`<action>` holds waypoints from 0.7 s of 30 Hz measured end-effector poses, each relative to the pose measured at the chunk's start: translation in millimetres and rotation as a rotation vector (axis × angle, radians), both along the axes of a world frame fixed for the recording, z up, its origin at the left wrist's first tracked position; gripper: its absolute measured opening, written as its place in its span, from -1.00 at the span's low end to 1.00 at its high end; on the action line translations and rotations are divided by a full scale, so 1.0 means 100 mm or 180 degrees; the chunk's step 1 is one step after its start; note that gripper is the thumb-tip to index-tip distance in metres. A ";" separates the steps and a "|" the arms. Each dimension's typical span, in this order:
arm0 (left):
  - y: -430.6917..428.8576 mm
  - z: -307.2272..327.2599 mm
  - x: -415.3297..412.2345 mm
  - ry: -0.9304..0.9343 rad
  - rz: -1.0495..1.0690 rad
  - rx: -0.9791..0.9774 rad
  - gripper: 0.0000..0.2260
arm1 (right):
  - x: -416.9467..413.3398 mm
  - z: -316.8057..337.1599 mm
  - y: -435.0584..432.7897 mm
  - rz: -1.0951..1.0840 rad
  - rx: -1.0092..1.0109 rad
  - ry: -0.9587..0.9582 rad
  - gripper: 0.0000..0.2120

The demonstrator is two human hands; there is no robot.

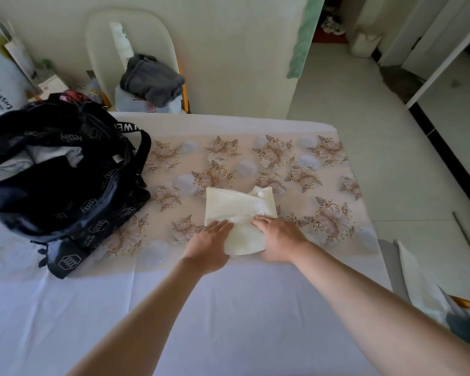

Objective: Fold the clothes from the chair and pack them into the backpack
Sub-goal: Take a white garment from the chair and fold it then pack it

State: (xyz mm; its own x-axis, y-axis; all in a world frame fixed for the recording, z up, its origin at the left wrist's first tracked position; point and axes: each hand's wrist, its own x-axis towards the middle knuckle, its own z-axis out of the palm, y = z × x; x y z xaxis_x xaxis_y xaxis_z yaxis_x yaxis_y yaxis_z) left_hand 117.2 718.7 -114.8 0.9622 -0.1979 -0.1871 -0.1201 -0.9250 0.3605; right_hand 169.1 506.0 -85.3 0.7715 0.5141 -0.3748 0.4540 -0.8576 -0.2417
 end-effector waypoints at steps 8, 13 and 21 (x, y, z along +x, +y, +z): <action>0.25 0.60 0.20 0.1521 0.0297 -0.0541 -0.76 | 0.05 0.36 -0.23 -0.0951 0.0797 0.1016 -0.61; 0.15 0.35 0.20 -0.0585 0.0118 -0.0085 -0.45 | 0.10 0.21 -0.19 -0.0927 0.0649 0.0128 -0.49; -0.10 -0.11 0.12 -0.0256 -0.0504 0.0198 -0.38 | 0.11 -0.17 0.08 -0.0054 -0.0202 -0.0528 -0.40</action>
State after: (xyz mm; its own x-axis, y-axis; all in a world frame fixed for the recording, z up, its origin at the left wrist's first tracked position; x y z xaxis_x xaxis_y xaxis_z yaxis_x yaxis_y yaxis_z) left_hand 128.7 708.2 -126.3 0.9323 -0.3385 -0.1274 -0.2921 -0.9124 0.2865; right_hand 179.8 514.4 -102.5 0.8339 0.4796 -0.2729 0.4684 -0.8767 -0.1096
